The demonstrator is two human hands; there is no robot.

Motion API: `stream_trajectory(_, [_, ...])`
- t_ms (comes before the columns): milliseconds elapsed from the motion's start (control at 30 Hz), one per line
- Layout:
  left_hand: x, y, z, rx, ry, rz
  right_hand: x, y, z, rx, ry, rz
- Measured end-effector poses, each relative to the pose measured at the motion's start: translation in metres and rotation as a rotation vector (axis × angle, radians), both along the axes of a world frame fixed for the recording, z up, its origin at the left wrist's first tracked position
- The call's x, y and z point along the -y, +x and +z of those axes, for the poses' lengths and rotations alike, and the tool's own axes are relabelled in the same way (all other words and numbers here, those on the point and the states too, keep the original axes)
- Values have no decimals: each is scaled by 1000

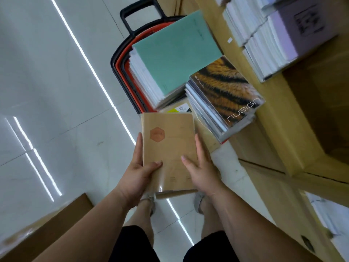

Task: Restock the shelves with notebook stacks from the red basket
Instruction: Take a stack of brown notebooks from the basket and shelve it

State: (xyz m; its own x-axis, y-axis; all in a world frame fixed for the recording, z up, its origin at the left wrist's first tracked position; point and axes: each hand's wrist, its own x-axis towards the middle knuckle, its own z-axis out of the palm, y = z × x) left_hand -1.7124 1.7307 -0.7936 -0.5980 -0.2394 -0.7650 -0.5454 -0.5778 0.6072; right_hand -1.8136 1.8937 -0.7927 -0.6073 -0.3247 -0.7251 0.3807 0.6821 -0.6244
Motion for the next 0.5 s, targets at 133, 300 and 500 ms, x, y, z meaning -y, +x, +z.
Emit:
stream_trajectory(133, [6,12,5,10,-7,-95,0,22,6,47,15,-147])
stream_trajectory(300, [14,5,10,-4,-47,-166,1,24,7,77,-114,-240])
stream_trajectory(500, [-1,-8,74,-35,-126,-203,-22,14,56,44,-251,-285])
